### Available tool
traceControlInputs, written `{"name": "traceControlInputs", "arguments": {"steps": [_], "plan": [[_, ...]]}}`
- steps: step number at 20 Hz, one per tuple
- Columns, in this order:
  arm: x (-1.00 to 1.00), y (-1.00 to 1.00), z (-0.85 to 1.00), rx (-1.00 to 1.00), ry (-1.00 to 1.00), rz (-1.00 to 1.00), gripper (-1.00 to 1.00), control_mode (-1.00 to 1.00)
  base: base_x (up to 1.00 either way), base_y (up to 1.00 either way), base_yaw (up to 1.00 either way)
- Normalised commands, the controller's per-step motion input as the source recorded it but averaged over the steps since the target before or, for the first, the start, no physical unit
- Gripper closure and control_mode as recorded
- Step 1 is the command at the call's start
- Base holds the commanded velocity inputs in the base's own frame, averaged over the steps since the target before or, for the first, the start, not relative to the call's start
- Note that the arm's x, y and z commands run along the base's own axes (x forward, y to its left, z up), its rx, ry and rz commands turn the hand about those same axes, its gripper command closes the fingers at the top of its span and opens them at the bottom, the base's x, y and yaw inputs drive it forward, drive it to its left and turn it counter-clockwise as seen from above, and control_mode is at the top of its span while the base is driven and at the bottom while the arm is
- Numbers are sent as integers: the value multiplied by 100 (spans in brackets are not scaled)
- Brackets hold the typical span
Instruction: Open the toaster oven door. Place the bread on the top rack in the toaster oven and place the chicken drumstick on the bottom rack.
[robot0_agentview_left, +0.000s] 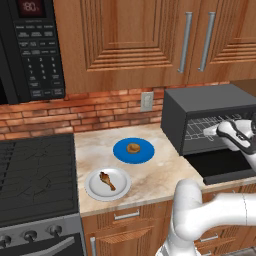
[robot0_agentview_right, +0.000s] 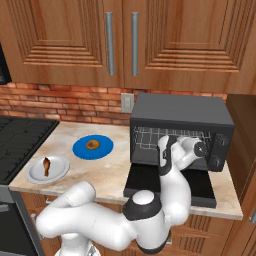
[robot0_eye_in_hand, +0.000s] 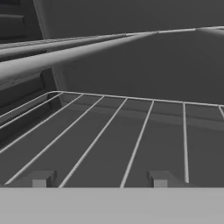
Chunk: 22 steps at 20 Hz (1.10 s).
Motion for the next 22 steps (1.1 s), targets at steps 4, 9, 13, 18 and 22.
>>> {"name": "traceControlInputs", "arguments": {"steps": [4, 9, 13, 18, 22], "plan": [[-11, 8, -46, 0, 10, -7, -100, -100, 0, 0, 0], [-14, 5, -52, 0, 21, -8, -100, -100, 0, 0, 0], [-25, 0, -55, 0, 17, -7, -100, -100, 0, 0, 0], [-48, 0, -60, 0, 10, -7, -100, -100, 0, 0, 0], [-59, 0, -63, 0, 8, -7, -100, -100, 0, 0, 0]]}}
